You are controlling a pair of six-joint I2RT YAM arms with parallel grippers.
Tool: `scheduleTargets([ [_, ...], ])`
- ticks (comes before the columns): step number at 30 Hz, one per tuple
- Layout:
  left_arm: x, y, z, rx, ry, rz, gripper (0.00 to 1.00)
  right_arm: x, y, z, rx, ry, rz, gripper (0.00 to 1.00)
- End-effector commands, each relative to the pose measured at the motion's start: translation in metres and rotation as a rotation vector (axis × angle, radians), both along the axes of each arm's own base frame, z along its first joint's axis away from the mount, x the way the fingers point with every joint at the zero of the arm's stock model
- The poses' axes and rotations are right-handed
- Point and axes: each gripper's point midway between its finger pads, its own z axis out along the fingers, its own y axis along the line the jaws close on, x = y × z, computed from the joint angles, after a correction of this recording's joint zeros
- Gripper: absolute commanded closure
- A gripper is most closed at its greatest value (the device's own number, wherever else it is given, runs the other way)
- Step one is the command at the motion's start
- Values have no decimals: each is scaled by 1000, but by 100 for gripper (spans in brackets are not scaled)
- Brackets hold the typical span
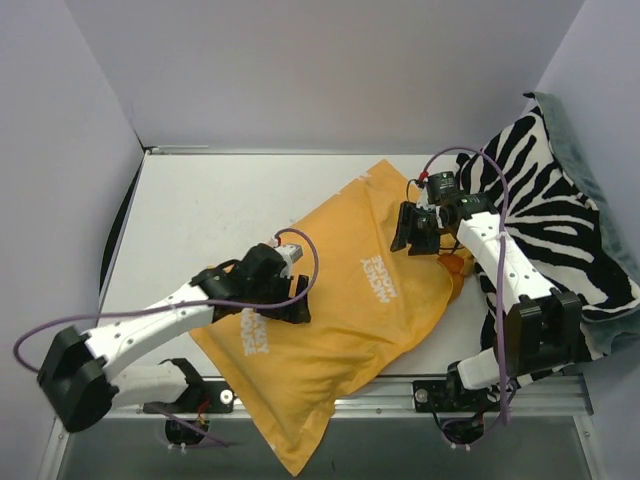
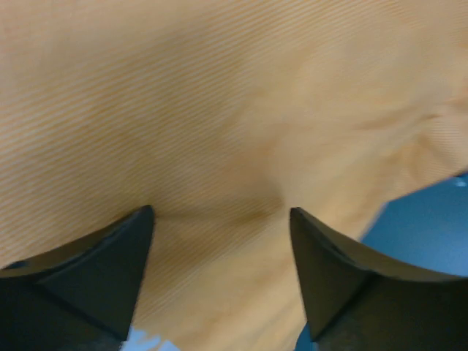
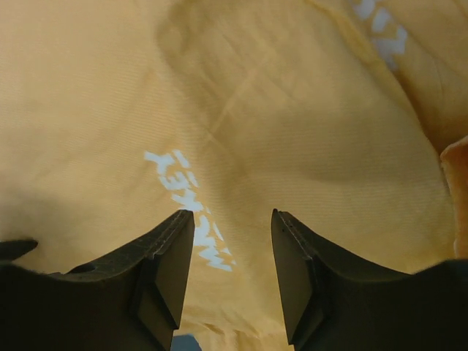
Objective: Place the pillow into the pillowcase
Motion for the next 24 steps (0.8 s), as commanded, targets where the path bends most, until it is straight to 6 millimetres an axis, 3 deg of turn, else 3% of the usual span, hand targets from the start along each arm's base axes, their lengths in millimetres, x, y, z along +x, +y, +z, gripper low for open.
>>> scheduleTargets([
  [1, -22, 27, -70, 216, 287, 126, 23, -54, -11, -39, -44, 221, 34, 55],
  [3, 4, 23, -77, 240, 252, 144, 26, -69, -5, -50, -19, 261, 38, 56],
  [4, 17, 25, -93, 288, 268, 158, 30, -81, -4, -61, -13, 304, 26, 56],
  [5, 48, 31, -96, 285, 228, 194, 32, -83, -1, -65, -6, 306, 25, 56],
  [6, 84, 22, -82, 251, 172, 222, 35, -86, 7, -66, 24, 315, 33, 56],
  [7, 105, 27, -97, 277, 193, 252, 38, -90, 16, -69, 39, 323, 48, 56],
  [8, 147, 39, -90, 245, 153, 322, 41, -87, 25, -74, 57, 322, 35, 56],
  [9, 172, 42, -84, 226, 125, 351, 41, -84, 36, -74, 84, 322, 41, 56],
  [10, 214, 42, -65, 192, 60, 390, 41, -86, 51, -76, 92, 320, 74, 56],
  [11, 235, 46, -52, 168, 30, 414, 38, -69, 67, -69, 128, 278, 62, 56],
  [12, 257, 59, -38, 119, 14, 447, 35, -65, 80, -75, 137, 294, 74, 57],
  [13, 280, 61, -7, 77, -59, 469, 33, -59, 95, -72, 163, 281, 91, 56],
  [14, 289, 67, 8, 58, -97, 484, 30, -53, 118, -66, 191, 254, 130, 56],
  [15, 294, 73, 37, 16, -158, 488, 25, -38, 141, -55, 231, 235, 147, 56],
  [17, 288, 73, 59, -17, -203, 451, 21, -38, 176, -34, 274, 203, 233, 56],
  [18, 276, 73, 83, -45, -246, 433, 18, -32, 185, -17, 297, 161, 250, 54],
  [19, 265, 67, 88, -70, -247, 392, 17, -34, 189, -8, 316, 149, 261, 54],
  [20, 247, 69, 72, -59, -204, 378, 16, -38, 189, 9, 343, 120, 270, 53],
  [21, 232, 71, 84, -75, -227, 367, 14, -44, 185, 11, 351, 126, 258, 53],
  [22, 219, 69, 76, -74, -212, 334, 14, -48, 180, 18, 359, 109, 258, 53],
  [23, 200, 71, 53, -55, -162, 315, 13, -53, 171, 35, 365, 46, 253, 52],
  [24, 189, 72, 51, -56, -165, 300, 12, -52, 161, 39, 357, 17, 228, 51],
])
